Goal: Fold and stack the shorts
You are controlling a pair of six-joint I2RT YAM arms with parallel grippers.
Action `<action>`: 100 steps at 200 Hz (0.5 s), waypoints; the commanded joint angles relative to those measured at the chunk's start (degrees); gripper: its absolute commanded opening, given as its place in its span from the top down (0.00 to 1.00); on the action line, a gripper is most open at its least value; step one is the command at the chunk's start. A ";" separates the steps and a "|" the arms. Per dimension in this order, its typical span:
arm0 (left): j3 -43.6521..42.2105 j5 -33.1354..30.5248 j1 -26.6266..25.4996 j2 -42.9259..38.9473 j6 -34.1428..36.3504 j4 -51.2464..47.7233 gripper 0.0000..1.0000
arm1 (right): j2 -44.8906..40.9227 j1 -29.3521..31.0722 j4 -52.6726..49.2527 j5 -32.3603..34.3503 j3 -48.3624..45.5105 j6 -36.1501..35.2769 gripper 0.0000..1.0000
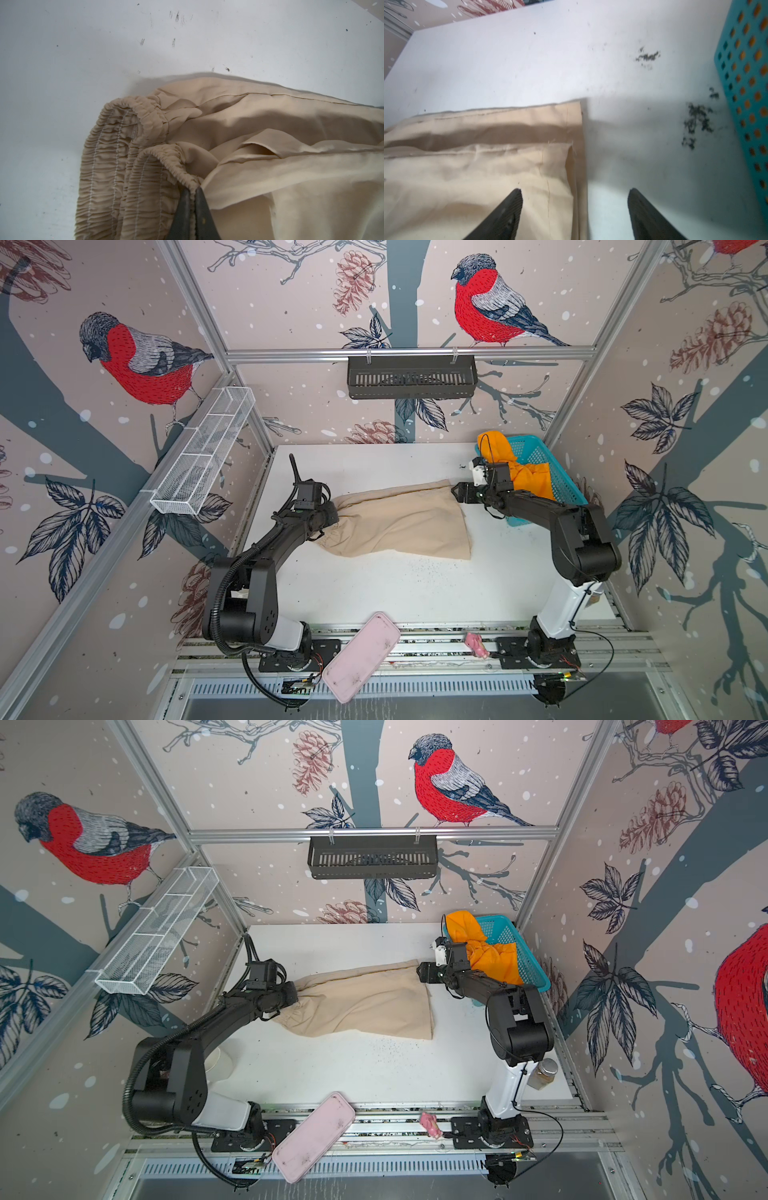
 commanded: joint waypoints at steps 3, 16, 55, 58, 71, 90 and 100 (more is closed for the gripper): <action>-0.03 -0.91 0.05 0.54 -0.07 1.79 1.00 | 4.27 0.81 -2.59 1.68 6.50 -0.21 0.20; 0.05 -1.26 0.06 0.56 -0.13 1.66 1.00 | 7.42 1.71 -4.75 2.28 10.26 -1.18 0.21; 3.52 -3.78 0.23 -1.62 -0.62 -2.26 1.00 | 12.16 5.38 -8.17 8.55 15.24 -3.86 0.26; 4.03 -4.16 0.23 -1.68 -0.74 -2.81 1.00 | 12.44 5.55 -8.28 8.99 15.36 -3.92 0.27; 5.83 -5.97 0.23 -1.65 -1.07 -4.71 1.00 | 13.50 5.52 -8.61 9.74 15.72 -3.67 0.28; 7.62 -8.70 0.25 -0.23 -1.73 -7.36 1.00 | 14.55 5.22 -8.81 10.64 15.71 -3.27 0.29; 7.63 -9.69 0.30 0.78 -1.67 -7.63 1.00 | 14.87 4.99 -8.83 11.23 15.57 -3.16 0.29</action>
